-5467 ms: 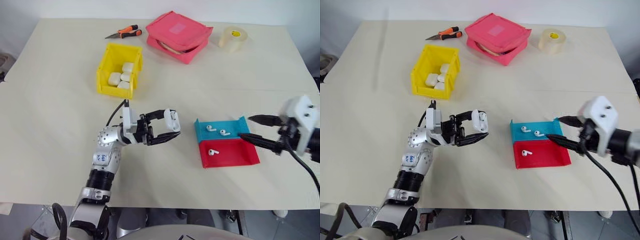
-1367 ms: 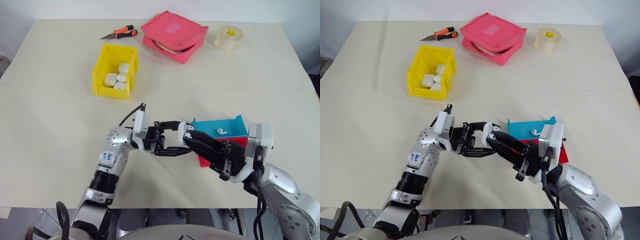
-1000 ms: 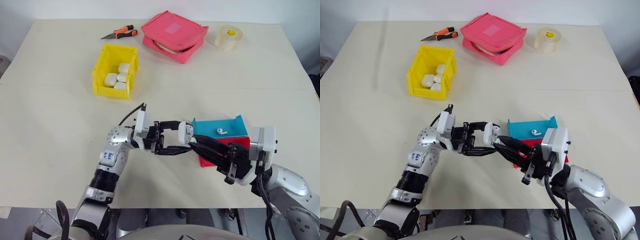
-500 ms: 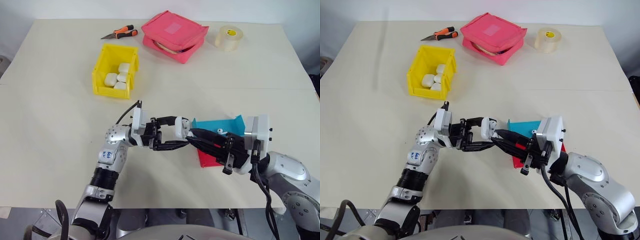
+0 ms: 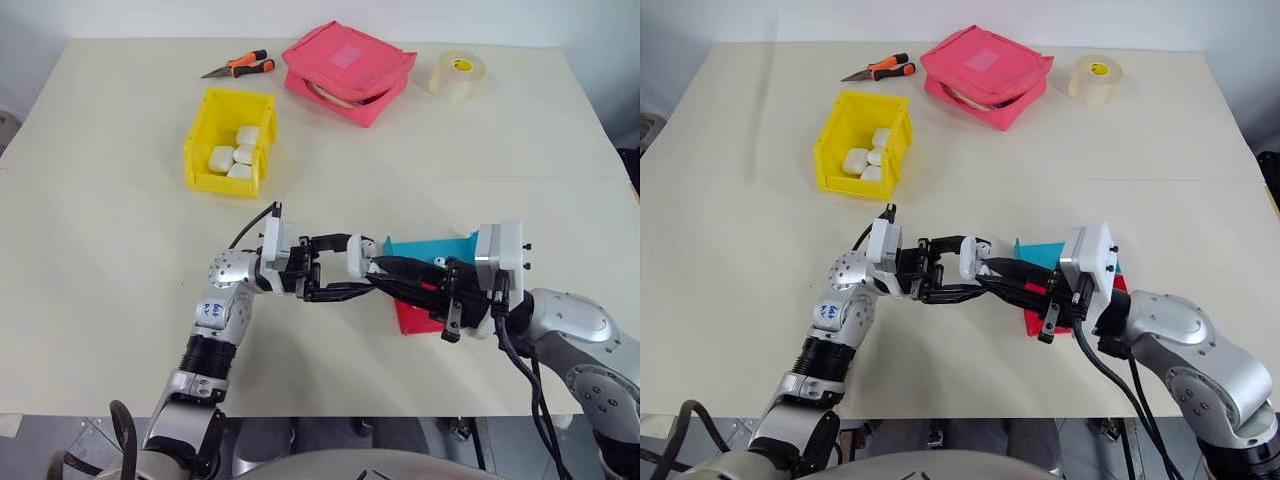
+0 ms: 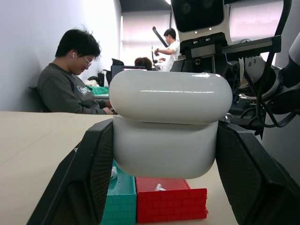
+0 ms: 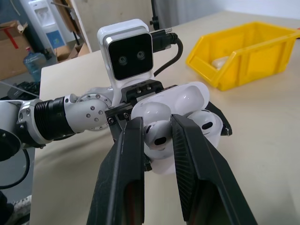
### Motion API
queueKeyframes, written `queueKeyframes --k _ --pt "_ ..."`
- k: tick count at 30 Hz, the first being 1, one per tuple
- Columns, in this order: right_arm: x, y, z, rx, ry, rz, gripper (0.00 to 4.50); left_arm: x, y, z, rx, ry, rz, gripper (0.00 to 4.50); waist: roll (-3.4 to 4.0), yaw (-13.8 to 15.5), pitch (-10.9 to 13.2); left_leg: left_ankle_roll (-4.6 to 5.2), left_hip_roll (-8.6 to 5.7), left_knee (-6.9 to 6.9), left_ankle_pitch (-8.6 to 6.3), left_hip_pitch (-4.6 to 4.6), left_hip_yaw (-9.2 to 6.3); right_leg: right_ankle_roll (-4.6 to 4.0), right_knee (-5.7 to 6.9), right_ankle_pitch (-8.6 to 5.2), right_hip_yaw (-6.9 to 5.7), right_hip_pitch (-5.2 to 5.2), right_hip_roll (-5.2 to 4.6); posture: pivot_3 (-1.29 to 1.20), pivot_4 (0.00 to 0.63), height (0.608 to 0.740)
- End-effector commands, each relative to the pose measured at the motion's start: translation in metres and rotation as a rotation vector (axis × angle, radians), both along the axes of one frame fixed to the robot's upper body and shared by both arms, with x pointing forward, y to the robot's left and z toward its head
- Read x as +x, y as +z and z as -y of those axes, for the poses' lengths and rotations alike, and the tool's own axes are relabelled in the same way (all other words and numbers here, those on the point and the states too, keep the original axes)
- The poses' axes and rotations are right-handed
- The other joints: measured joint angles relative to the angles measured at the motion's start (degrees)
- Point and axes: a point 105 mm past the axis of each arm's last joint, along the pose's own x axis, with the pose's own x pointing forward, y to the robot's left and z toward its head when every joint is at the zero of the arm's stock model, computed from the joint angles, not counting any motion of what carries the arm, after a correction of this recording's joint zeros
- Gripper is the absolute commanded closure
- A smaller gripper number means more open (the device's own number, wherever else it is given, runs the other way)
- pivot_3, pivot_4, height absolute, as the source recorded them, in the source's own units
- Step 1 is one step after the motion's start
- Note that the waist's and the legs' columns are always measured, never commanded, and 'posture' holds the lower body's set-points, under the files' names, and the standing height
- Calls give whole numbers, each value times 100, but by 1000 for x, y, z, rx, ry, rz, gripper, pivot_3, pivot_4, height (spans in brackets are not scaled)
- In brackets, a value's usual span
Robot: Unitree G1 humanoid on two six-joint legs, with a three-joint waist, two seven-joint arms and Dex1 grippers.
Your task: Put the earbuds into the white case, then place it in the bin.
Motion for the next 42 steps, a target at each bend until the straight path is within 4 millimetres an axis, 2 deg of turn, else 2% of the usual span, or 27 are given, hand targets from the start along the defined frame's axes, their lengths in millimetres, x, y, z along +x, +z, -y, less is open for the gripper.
queueKeyframes --k 1,8,22,42 --pt "1 -18 -2 -62 4 -77 4030 -9 21 10 -71 -55 91 1689 0 -1 0 0 -1 0 0 0 1 0 0 0 1 0 0 0 150 740" --pt "0 -22 -3 -76 -8 -109 4030 -9 21 11 -76 -47 95 1689 0 -1 0 0 0 0 0 -1 0 0 0 0 0 -1 0 0 150 740" --pt "-2 -7 -1 -49 -5 -39 4030 0 21 9 -76 -11 89 1689 0 1 0 0 0 0 0 -1 0 0 0 0 0 -1 0 0 150 740" --pt "-1 -3 1 -35 -15 -41 4030 3 21 8 -73 1 89 1689 0 -1 0 0 0 0 0 -1 0 0 0 0 0 -1 0 0 150 740"
